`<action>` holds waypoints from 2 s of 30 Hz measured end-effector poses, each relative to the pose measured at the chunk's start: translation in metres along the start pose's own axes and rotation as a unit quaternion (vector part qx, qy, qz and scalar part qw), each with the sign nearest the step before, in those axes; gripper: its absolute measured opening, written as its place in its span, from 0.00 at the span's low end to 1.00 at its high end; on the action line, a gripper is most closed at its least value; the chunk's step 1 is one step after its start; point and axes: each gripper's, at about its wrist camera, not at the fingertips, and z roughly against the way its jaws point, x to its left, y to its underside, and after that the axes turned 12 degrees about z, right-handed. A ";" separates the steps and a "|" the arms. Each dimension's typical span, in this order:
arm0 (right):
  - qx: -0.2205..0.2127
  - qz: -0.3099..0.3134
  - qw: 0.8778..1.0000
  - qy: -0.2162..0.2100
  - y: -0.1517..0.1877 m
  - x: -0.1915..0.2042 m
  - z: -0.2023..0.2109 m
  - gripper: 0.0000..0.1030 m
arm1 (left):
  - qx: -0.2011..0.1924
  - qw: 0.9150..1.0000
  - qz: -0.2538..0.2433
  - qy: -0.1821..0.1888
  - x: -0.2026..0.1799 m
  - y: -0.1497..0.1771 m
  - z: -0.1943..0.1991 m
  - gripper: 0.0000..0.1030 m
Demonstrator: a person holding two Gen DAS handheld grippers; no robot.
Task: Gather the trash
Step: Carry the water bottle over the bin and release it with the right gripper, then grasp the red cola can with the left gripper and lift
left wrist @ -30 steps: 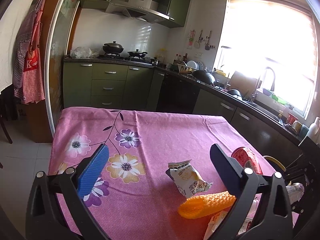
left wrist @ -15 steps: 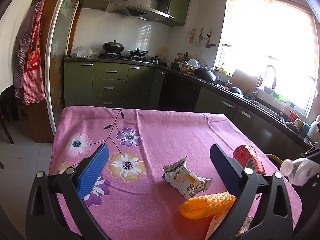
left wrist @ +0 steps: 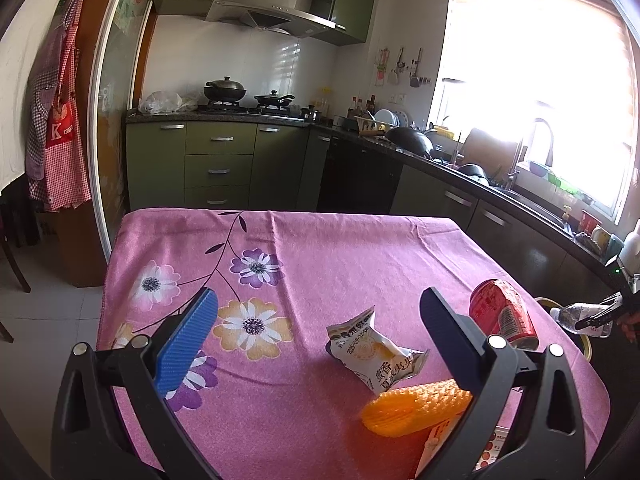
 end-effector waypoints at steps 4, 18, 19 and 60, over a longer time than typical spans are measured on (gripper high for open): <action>-0.015 -0.034 0.999 0.009 -0.001 -0.009 -0.018 0.66 | 0.002 1.000 -0.003 -0.001 -0.001 0.001 -0.001 0.93; -0.194 -0.135 0.971 -0.029 0.063 0.044 0.088 0.86 | 0.015 1.000 0.005 0.006 -0.003 -0.006 0.001 0.93; -0.202 -0.138 0.969 -0.034 0.072 0.053 0.094 0.86 | 0.020 1.000 0.011 0.005 -0.003 -0.008 0.002 0.93; -0.291 -0.165 0.933 -0.135 0.145 0.118 0.115 0.86 | 0.400 0.903 -0.143 -0.064 -0.213 0.055 -0.181 0.73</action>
